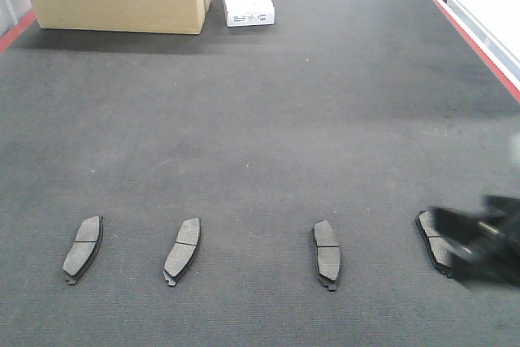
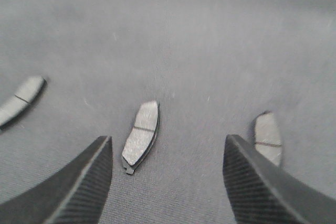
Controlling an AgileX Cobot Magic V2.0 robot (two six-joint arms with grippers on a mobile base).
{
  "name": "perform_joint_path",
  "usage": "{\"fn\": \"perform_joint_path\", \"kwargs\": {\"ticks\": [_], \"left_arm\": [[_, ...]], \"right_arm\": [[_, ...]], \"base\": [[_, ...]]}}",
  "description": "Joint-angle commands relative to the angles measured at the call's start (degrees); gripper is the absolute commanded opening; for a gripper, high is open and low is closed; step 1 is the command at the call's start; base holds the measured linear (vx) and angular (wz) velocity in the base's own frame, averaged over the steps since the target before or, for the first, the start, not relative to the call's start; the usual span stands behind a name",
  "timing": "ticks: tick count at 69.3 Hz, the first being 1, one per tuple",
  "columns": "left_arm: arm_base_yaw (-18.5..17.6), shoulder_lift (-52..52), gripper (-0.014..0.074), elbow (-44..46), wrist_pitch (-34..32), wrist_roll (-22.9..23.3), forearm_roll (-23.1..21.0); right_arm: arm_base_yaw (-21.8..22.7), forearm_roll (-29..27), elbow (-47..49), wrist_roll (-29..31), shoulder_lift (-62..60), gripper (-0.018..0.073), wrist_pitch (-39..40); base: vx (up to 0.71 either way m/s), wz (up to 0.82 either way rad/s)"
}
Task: Move and align brake pads A on conveyor
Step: 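Open the right gripper and raise it off the placed pad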
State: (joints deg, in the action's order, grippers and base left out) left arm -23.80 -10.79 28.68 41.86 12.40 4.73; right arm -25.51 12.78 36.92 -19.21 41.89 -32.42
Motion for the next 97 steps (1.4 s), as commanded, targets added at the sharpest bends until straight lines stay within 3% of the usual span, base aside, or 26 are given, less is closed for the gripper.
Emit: {"fn": "perform_joint_path", "kwargs": {"ticks": [1, 19, 31, 37, 44, 49, 97], "left_arm": [[-0.02, -0.77, 0.0354, 1.2, -6.58, 0.49, 0.08], [-0.02, -0.77, 0.0354, 1.2, -8.31, 0.49, 0.08], [-0.02, -0.77, 0.0305, 1.2, -8.07, 0.49, 0.08], [-0.02, -0.77, 0.0191, 1.2, -7.51, 0.45, 0.08], [-0.02, -0.77, -0.0006, 1.2, -7.61, 0.45, 0.08], [-0.02, -0.77, -0.0008, 1.2, -7.79, 0.45, 0.08], [-0.02, -0.77, -0.0007, 1.2, -7.66, 0.53, 0.06]], "right_arm": [[0.21, 1.17, -1.71, 1.36, -8.81, 0.045, 4.57], [0.21, 0.89, -11.08, 6.47, -29.14, 0.045, 6.37], [0.21, -0.05, -15.5, 6.52, -32.11, 0.042, 10.44], [0.21, -0.1, -15.69, 6.52, -32.11, 0.0323, 11.91], [0.21, -0.1, -15.69, 6.52, -32.11, 0.0107, 12.48], [0.21, -0.38, -15.9, 6.47, -32.11, -0.0019, 12.54], [0.21, -0.43, -15.9, 6.36, -32.11, -0.0011, 12.3]], "base": [[0.0, 0.0], [0.0, 0.0], [0.0, 0.0], [0.0, 0.0], [0.0, 0.0], [0.0, 0.0], [0.0, 0.0]]}}
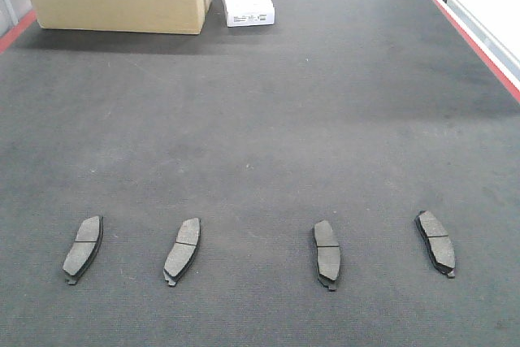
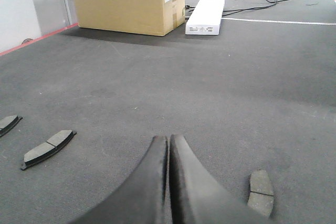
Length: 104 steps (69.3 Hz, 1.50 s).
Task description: Move and align brake pads A on conveyor
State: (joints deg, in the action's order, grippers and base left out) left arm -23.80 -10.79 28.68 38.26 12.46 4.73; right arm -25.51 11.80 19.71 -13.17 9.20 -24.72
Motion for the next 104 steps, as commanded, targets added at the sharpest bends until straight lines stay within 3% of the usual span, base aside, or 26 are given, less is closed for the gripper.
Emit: {"fn": "perform_joint_path", "kwargs": {"ticks": [1, 10, 16, 31, 37, 47, 55, 65, 78, 104], "left_arm": [[-0.02, -0.77, -0.0007, 1.2, -4.07, 0.47, 0.06], [0.5, -0.77, -0.0007, -1.01, -4.6, 0.2, 0.06], [4.96, -0.71, -0.0007, -4.88, -7.95, -2.65, -0.45], [17.81, -0.26, -0.0007, -20.27, -33.4, -3.04, -0.35], [21.06, 3.15, -0.0006, -25.08, -38.73, -4.13, -0.35], [26.28, 12.57, -0.0006, -31.35, -40.77, -5.88, -0.53], [29.71, 11.79, -0.0006, -31.22, -37.32, -6.0, -0.46], [30.01, 11.87, -0.0006, -31.22, -37.26, -7.8, -0.73], [29.95, 11.87, -0.0006, -31.22, -37.22, -14.29, -6.49], [29.95, 11.8, -0.0006, -31.17, -37.22, -14.44, -6.78]], "right_arm": [[0.21, 0.54, 1.31, 0.32, 0.58, -0.0011, 4.61], [0.21, 0.54, 1.31, 0.32, 0.58, -0.0011, 4.61], [0.21, 0.54, 1.31, 0.32, 0.58, -0.0011, 4.61], [0.21, 0.54, 1.31, 0.32, 0.58, -0.0011, 4.53], [0.21, 0.54, 1.31, 0.32, 0.58, -0.0011, 4.48], [0.21, 0.54, 1.31, 0.32, 0.58, -0.0011, 4.48], [0.21, 0.6, 1.31, 0.32, 0.58, -0.0011, 4.21], [0.21, 0.6, 1.31, 0.32, 0.58, -0.0011, 4.21], [0.21, 0.6, 1.31, 0.32, 0.58, -0.0011, 4.21], [0.21, 0.6, 1.31, 0.32, 0.58, -0.0011, 4.21]], "base": [[0.0, 0.0], [0.0, 0.0], [0.0, 0.0], [0.0, 0.0], [0.0, 0.0], [0.0, 0.0], [0.0, 0.0], [0.0, 0.0], [0.0, 0.0], [0.0, 0.0]]}}
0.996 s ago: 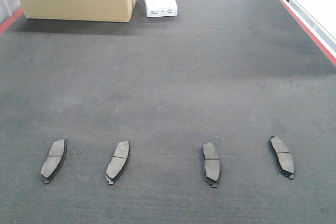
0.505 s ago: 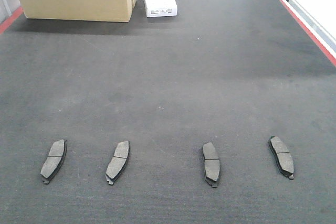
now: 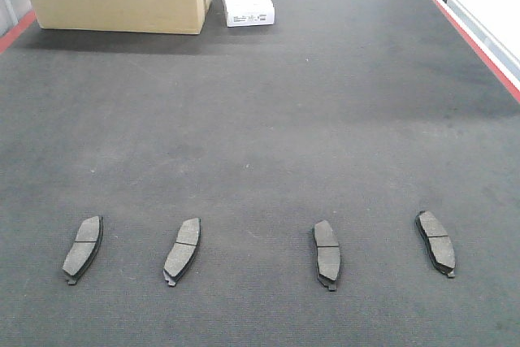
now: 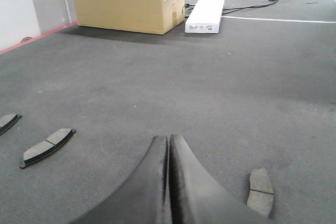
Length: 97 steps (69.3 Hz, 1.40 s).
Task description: Move and align brake pads A on conveyor
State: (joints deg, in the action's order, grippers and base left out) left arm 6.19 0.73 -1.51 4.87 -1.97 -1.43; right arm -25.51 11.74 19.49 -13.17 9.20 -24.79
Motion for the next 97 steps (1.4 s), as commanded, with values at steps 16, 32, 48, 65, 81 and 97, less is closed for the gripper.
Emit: {"fn": "perform_joint_path", "kwargs": {"ticks": [16, 32, 48, 65, 81, 97], "left_arm": [[-0.05, 0.28, -0.0006, -0.98, -3.83, -0.01, -0.63], [-0.05, 0.28, -0.0006, -0.98, -3.83, -0.01, -0.63], [-0.05, 0.28, -0.0006, -0.98, -3.83, -0.01, -0.63], [-0.05, 0.28, -0.0006, -0.98, -3.83, -0.01, -0.63], [-0.05, 0.28, -0.0006, -0.98, -3.83, -0.01, -0.63], [-0.05, 0.28, -0.0006, -0.98, -3.83, -0.01, -0.63]], "right_arm": [[0.21, 0.67, 1.54, 0.32, 0.58, -0.0011, 4.27], [0.21, 0.67, 1.54, 0.32, 0.58, -0.0011, 4.27], [3.53, 2.57, 1.48, 0.69, 0.58, -0.0011, 5.96], [21.35, -2.59, 1.29, 0.69, 0.58, -0.0011, 7.29], [28.88, -0.99, -10.99, 2.14, -4.09, -0.0011, 20.65], [28.87, -1.97, -21.19, 4.56, -9.66, -0.0011, 27.2]], "base": [[0.0, 0.0], [0.0, 0.0], [0.0, 0.0], [0.0, 0.0], [0.0, 0.0], [0.0, 0.0]]}}
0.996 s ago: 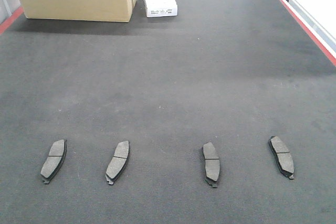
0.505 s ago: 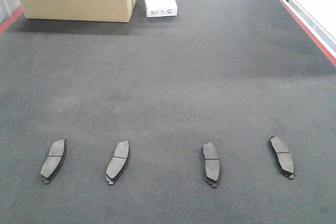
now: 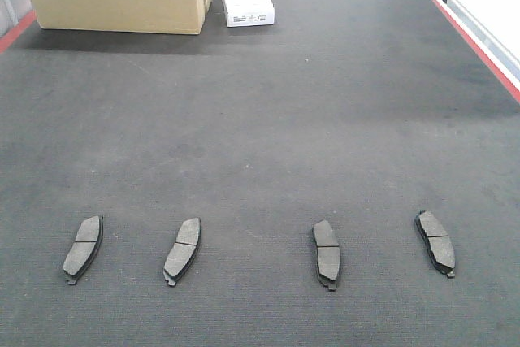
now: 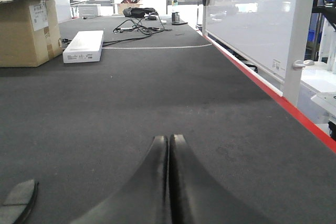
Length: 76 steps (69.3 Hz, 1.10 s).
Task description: Move and align brake pads A on conveyor
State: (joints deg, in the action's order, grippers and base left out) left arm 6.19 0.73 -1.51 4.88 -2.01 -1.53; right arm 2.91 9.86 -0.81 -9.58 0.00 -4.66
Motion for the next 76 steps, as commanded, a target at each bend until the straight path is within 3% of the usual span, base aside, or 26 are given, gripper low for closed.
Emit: {"fn": "perform_joint_path", "kwargs": {"ticks": [1, 76], "left_arm": [[-0.05, 0.28, -0.0006, -0.98, -3.84, 0.03, -0.52], [-0.05, 0.28, -0.0006, -0.98, -3.84, 0.03, -0.52]], "right_arm": [[0.45, -0.16, -1.31, 0.97, -0.65, -0.0011, 7.42], [0.45, -2.17, -1.52, 0.97, -1.26, -0.0011, 6.62]], "base": [[0.0, 0.0], [0.0, 0.0]]}}
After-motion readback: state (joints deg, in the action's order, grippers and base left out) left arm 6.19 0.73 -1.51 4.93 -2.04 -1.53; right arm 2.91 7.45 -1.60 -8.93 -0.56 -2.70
